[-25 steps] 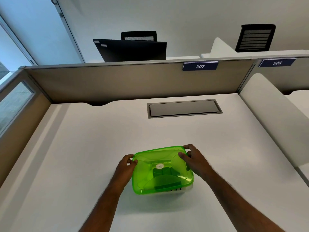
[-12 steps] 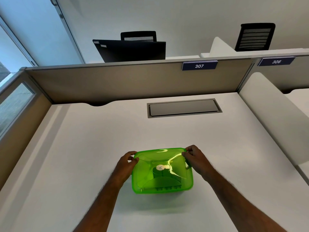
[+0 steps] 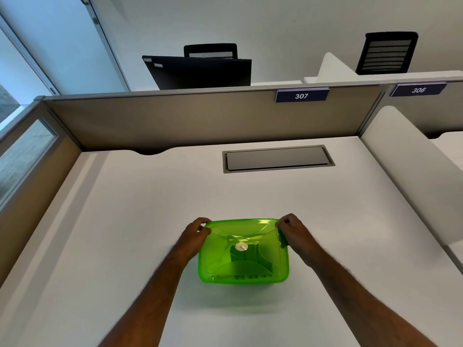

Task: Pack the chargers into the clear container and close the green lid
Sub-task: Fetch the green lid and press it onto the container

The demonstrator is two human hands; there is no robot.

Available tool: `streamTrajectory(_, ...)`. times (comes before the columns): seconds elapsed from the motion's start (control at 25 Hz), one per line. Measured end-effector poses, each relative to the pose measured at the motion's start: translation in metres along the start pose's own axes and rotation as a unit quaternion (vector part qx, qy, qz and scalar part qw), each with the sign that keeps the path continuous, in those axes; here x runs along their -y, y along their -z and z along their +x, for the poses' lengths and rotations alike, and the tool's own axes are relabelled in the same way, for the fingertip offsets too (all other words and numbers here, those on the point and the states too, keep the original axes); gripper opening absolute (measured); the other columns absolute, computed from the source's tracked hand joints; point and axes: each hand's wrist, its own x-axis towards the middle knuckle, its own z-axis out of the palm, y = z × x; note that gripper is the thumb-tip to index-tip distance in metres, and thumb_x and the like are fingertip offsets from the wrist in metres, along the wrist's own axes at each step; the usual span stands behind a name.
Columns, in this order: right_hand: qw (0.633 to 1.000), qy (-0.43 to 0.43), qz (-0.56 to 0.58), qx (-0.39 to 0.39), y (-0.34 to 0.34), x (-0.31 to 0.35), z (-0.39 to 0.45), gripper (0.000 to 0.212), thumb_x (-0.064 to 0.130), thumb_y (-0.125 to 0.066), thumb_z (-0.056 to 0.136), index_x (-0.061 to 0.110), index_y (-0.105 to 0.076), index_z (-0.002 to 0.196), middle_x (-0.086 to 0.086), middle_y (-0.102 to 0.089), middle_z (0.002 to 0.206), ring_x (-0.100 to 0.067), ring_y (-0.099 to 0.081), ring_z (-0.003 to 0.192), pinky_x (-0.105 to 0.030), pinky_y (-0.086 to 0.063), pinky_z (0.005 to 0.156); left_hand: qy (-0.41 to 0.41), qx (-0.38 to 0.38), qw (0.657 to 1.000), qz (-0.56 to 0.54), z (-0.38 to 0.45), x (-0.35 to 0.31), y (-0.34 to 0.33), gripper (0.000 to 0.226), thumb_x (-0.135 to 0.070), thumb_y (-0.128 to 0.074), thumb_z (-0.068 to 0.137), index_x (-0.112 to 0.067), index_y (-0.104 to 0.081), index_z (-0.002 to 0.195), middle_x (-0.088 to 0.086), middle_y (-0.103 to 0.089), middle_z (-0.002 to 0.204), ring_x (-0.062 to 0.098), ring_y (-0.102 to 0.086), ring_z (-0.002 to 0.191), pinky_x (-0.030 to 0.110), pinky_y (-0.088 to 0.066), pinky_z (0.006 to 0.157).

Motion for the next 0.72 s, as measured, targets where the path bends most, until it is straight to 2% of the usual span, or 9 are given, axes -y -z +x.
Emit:
streamTrajectory(0.16, 1.000, 0.002, 0.010, -0.006, -0.001, 0.001, -0.002, 0.017, 0.016, -0.058, 0.098, 0.000, -0.055, 0.102, -0.009, -0.055, 0.076, -0.018, -0.054, 0.059, -0.031, -0.048, 0.050, -0.012, -0.005, 1.000, 0.005, 0.002, 0.000, -0.004, 0.031, -0.006, -0.050, 0.096, -0.021, -0.066, 0.119, 0.012, -0.065, 0.112, 0.019, -0.059, 0.087, 0.027, -0.047, 0.069)
streamTrajectory(0.28, 1.000, -0.001, 0.025, -0.013, 0.000, 0.001, -0.004, 0.012, 0.016, -0.061, 0.096, 0.008, -0.058, 0.104, -0.009, -0.058, 0.078, -0.018, -0.057, 0.062, -0.030, -0.049, 0.050, -0.013, -0.006, 1.000, 0.011, 0.004, 0.001, -0.007, 0.033, -0.005, -0.048, 0.096, -0.020, -0.064, 0.120, 0.015, -0.064, 0.119, 0.023, -0.060, 0.092, 0.027, -0.046, 0.070)
streamTrajectory(0.44, 0.999, -0.006, 0.031, -0.010, 0.001, 0.003, -0.002, 0.009, 0.017, -0.064, 0.097, 0.011, -0.059, 0.103, -0.010, -0.056, 0.080, -0.020, -0.060, 0.065, -0.029, -0.050, 0.046, -0.012, -0.005, 0.999, 0.048, 0.005, 0.001, -0.012, 0.034, -0.007, -0.044, 0.098, -0.018, -0.059, 0.126, 0.018, -0.058, 0.125, 0.033, -0.060, 0.108, 0.033, -0.049, 0.078)
streamTrajectory(0.52, 1.000, -0.014, 0.009, -0.008, 0.001, 0.006, 0.001, 0.010, 0.020, -0.063, 0.097, 0.013, -0.059, 0.102, -0.008, -0.055, 0.081, -0.020, -0.058, 0.066, -0.028, -0.048, 0.045, -0.015, -0.012, 0.998, 0.063, 0.004, 0.001, -0.015, 0.033, -0.008, -0.043, 0.098, -0.017, -0.058, 0.127, 0.019, -0.056, 0.126, 0.034, -0.058, 0.111, 0.039, -0.051, 0.088)
streamTrajectory(0.6, 0.999, -0.010, -0.036, -0.013, 0.001, 0.008, 0.004, 0.010, 0.024, -0.063, 0.096, 0.016, -0.059, 0.101, -0.005, -0.054, 0.079, -0.019, -0.054, 0.065, -0.028, -0.045, 0.050, -0.014, -0.019, 0.997, 0.070, 0.003, 0.002, -0.017, 0.033, -0.009, -0.043, 0.098, -0.019, -0.057, 0.126, 0.018, -0.055, 0.126, 0.034, -0.058, 0.112, 0.042, -0.051, 0.094)
streamTrajectory(0.72, 0.998, 0.000, -0.058, -0.027, 0.001, 0.006, 0.007, 0.012, 0.024, -0.064, 0.095, 0.014, -0.061, 0.102, -0.005, -0.058, 0.083, -0.019, -0.054, 0.070, -0.034, -0.045, 0.066, -0.016, -0.020, 0.997, 0.074, 0.001, 0.004, -0.018, 0.033, -0.011, -0.042, 0.098, -0.024, -0.055, 0.126, 0.016, -0.053, 0.127, 0.032, -0.057, 0.112, 0.042, -0.050, 0.096)
